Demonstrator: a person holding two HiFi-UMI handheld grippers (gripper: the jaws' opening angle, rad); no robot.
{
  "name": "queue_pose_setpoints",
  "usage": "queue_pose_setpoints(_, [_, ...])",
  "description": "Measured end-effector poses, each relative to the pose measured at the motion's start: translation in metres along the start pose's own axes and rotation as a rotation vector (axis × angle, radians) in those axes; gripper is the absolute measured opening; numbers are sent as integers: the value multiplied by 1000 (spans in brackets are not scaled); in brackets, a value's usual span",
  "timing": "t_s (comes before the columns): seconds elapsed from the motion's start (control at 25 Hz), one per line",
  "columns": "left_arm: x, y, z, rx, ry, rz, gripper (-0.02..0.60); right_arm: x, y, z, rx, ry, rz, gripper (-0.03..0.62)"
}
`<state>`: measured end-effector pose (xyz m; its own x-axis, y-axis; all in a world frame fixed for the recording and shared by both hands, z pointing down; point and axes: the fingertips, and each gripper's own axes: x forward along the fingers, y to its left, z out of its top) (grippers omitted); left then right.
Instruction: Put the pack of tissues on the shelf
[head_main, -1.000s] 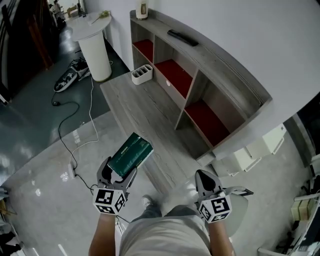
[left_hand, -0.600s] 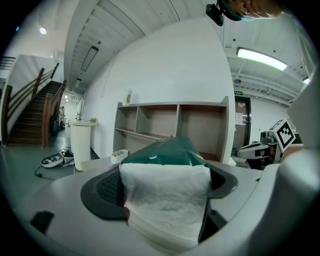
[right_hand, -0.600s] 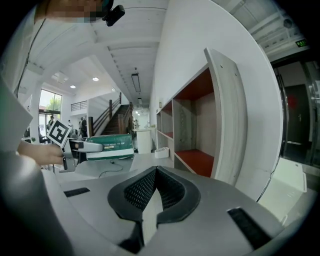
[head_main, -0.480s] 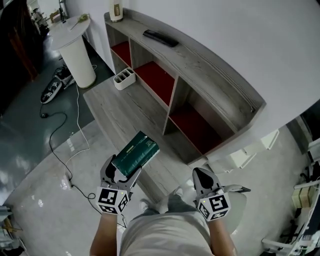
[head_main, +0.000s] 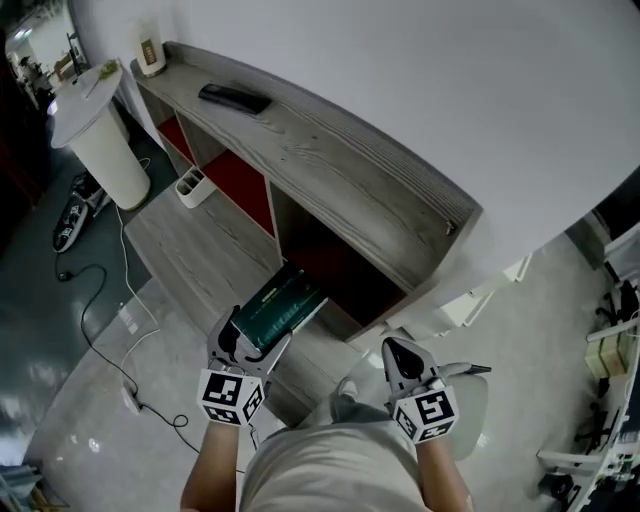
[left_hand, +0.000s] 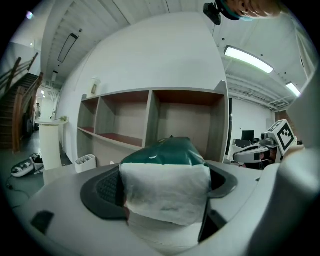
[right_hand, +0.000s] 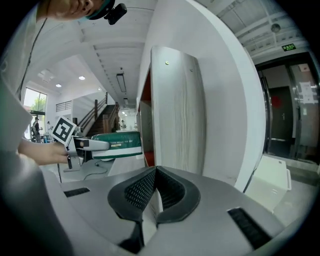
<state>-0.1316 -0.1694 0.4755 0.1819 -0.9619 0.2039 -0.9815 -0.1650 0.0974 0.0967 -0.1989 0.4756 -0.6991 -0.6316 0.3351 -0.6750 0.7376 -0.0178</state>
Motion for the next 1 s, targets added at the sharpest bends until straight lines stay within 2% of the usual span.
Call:
queue_pose_setpoints(0.32, [62, -45, -3, 59, 44, -153, 462, -23, -43, -14, 55, 20, -132, 28])
queue_pose_setpoints(0.6, [88, -83, -22, 121, 93, -317, 463, -44, -55, -31, 94, 34, -216, 28])
queue_pose_setpoints(0.76, [100, -83, -24, 106, 98, -368, 463, -51, -58, -38, 115, 38, -244, 28])
queue_pose_setpoints(0.92, [105, -83, -27, 145, 95, -407, 463, -52, -57, -39, 120, 36, -249, 28])
queue_pose_setpoints(1.0, [107, -82, -27, 158, 92, -403, 465, -52, -56, -39, 119, 34, -248, 28])
